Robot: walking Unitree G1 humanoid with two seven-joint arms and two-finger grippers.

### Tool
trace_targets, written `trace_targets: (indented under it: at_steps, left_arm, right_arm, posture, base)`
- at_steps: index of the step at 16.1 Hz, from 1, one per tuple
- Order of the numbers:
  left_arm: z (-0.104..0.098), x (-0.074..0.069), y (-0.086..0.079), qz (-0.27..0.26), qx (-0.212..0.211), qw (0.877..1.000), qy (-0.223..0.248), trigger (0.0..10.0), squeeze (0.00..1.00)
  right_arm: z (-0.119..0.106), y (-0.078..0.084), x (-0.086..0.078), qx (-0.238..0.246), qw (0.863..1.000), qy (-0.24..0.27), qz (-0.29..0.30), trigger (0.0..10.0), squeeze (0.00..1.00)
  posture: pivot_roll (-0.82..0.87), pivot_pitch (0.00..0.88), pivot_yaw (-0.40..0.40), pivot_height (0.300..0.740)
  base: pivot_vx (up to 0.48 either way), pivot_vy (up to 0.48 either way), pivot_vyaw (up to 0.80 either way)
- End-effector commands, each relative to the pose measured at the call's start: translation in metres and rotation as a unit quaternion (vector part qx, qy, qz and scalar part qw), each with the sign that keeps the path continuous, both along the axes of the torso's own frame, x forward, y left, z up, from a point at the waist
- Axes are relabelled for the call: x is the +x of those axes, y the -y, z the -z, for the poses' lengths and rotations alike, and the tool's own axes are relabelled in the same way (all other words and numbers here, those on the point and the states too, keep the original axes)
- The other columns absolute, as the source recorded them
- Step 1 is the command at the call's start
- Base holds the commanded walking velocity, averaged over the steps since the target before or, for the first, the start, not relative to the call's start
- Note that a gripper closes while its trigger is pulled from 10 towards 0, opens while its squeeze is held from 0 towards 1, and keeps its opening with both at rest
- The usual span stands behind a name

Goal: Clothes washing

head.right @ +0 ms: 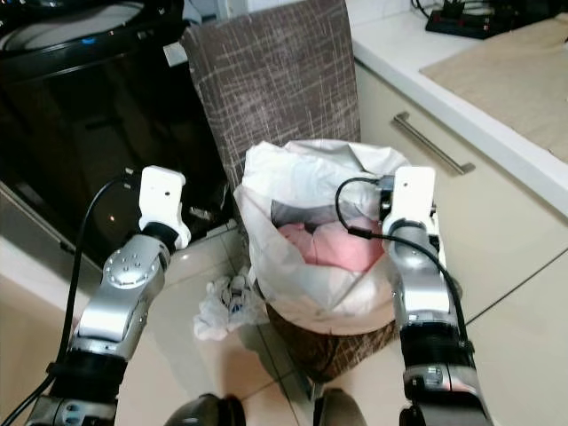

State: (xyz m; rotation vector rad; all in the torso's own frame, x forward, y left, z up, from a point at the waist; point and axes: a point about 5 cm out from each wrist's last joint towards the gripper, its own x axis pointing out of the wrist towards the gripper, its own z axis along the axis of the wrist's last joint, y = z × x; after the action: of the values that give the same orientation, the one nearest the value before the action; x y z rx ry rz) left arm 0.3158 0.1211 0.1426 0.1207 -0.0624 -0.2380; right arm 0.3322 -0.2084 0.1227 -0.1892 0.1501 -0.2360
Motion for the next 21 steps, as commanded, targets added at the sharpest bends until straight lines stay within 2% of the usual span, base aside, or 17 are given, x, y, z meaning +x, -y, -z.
trace_targets:
  at_steps: [1,2,4,6,7,8,10,12,14,16,19,21]
  left_arm:
    - [0.000,0.002,-0.001,-0.001,0.004,1.000,-0.001,10.0,0.00]
    - [0.000,0.002,-0.001,-0.001,0.004,1.000,-0.001,10.0,0.00]
    - [-0.001,0.004,0.000,-0.001,0.002,1.000,0.001,10.0,0.00]
    - [-0.001,0.005,0.001,0.001,0.001,1.000,0.002,10.0,0.00]
    - [-0.001,0.007,0.003,0.002,-0.002,1.000,0.001,10.0,0.00]
    - [-0.001,0.008,0.005,0.005,-0.004,1.000,0.001,10.0,0.00]
    - [-0.002,0.011,0.010,0.015,-0.006,1.000,0.003,10.0,0.00]
    - [-0.004,0.014,0.015,0.024,-0.005,1.000,0.006,10.0,0.00]
    - [-0.006,0.017,0.016,0.025,-0.008,1.000,0.008,10.0,0.00]
    - [-0.006,0.016,0.016,0.027,-0.008,1.000,0.010,10.0,0.00]
    - [-0.008,0.016,0.013,0.027,-0.008,1.000,0.013,10.0,0.00]
    - [-0.008,0.016,0.011,0.022,-0.008,1.000,0.014,10.0,0.00]
  right_arm:
    - [-0.003,-0.006,-0.014,-0.040,0.999,-0.003,-0.028,10.0,0.00]
    - [-0.003,-0.007,-0.016,-0.048,0.998,-0.002,-0.033,10.0,0.00]
    - [-0.001,-0.009,-0.036,-0.066,0.997,-0.012,-0.037,10.0,0.00]
    - [-0.002,0.000,-0.056,-0.087,0.996,-0.017,-0.013,10.0,0.00]
    - [0.001,0.012,-0.068,-0.097,0.995,-0.016,0.016,0.0,0.00]
    - [0.006,0.021,-0.074,-0.094,0.995,-0.021,0.042,0.0,0.00]
    - [0.014,0.027,-0.079,-0.080,0.995,-0.032,0.049,0.0,0.00]
    - [0.024,0.029,-0.082,-0.033,0.997,-0.055,0.049,0.0,0.00]
    - [0.035,0.039,-0.081,0.016,0.995,-0.084,0.054,0.0,0.00]
    - [0.040,0.043,-0.071,0.064,0.992,-0.103,0.043,0.0,0.00]
    - [0.036,0.054,-0.061,0.070,0.991,-0.094,0.065,0.0,0.00]
    - [0.034,0.057,-0.053,0.052,0.992,-0.099,0.062,0.0,0.00]
  posture:
    - [-0.23,0.066,0.096,0.740]
    - [-0.23,0.064,0.096,0.740]
    - [-0.23,0.058,0.092,0.740]
    - [-0.25,0.059,0.092,0.740]
    - [-0.26,0.057,0.094,0.740]
    - [-0.27,0.056,0.098,0.740]
    - [-0.29,0.050,0.109,0.740]
    - [-0.30,0.044,0.116,0.740]
    - [-0.30,0.042,0.124,0.740]
    - [-0.30,0.043,0.128,0.740]
    - [-0.28,0.041,0.125,0.740]
    - [-0.27,0.038,0.120,0.740]
  base:
    - [0.000,0.000,0.00]
    - [0.000,0.000,0.00]
    - [0.000,0.000,0.00]
    - [0.000,0.000,0.00]
    - [0.000,0.000,0.00]
    - [0.000,0.000,0.00]
    - [0.000,0.000,0.00]
    - [0.000,0.000,0.00]
    - [0.000,0.000,0.00]
    - [0.000,0.000,0.00]
    - [0.000,0.000,0.00]
    - [0.000,0.000,0.00]
